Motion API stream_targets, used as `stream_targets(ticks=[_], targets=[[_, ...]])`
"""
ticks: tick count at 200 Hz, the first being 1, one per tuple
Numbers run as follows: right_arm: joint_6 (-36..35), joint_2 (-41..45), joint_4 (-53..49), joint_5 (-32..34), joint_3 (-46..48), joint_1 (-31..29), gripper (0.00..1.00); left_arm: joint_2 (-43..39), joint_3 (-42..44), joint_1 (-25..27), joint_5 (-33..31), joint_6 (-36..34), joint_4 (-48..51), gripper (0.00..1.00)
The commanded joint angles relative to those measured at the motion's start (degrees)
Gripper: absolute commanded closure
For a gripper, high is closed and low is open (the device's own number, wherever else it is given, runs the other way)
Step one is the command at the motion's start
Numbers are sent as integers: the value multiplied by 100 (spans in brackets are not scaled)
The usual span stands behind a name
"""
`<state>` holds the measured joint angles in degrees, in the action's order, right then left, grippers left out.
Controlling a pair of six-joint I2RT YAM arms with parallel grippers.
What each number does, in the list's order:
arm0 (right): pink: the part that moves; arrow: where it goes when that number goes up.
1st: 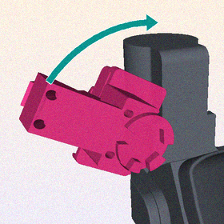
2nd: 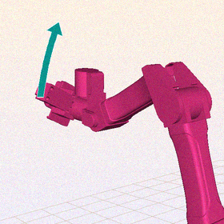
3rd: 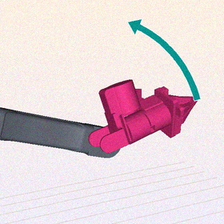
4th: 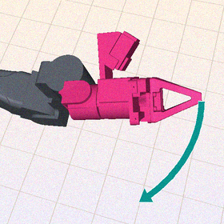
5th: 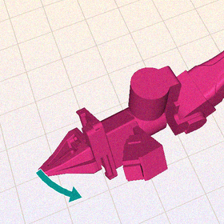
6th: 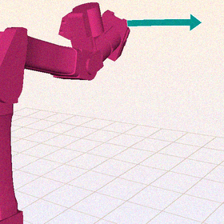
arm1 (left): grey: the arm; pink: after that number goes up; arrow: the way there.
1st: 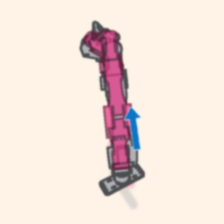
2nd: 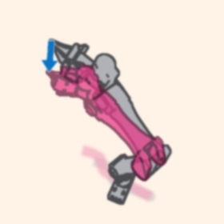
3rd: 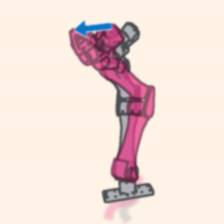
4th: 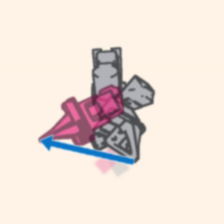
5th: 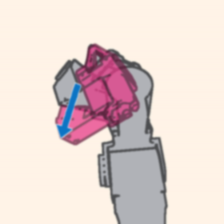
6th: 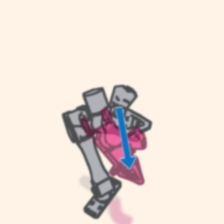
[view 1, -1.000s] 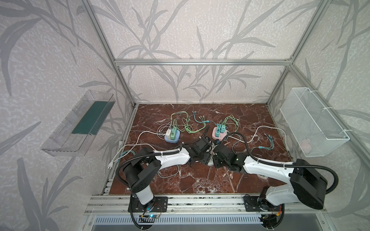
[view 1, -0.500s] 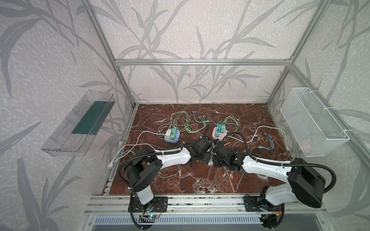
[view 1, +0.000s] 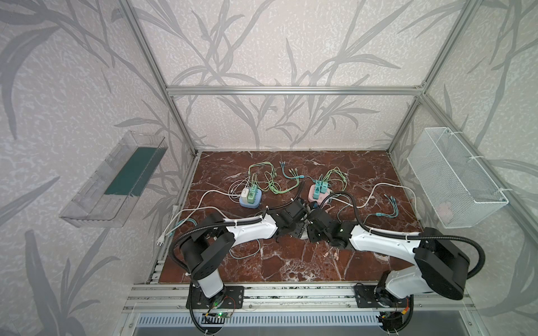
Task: Pull the plug off the socket
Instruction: 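Close the right gripper around the pink charger in the white strip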
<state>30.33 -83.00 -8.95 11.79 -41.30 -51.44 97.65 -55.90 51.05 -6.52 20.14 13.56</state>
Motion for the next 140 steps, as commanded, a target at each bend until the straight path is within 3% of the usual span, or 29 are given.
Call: stream_targets(ticks=[1, 100, 140], targets=[[0, 245, 43, 73, -247, -93, 86, 152, 110, -77, -545, -90, 681, 26], [-80, 293, -151, 191, -234, -66, 85, 5, 279, -77, -427, -90, 485, 26], [16, 677, 16, 216, 119, -16, 85, -175, 421, -77, -339, -146, 318, 26]])
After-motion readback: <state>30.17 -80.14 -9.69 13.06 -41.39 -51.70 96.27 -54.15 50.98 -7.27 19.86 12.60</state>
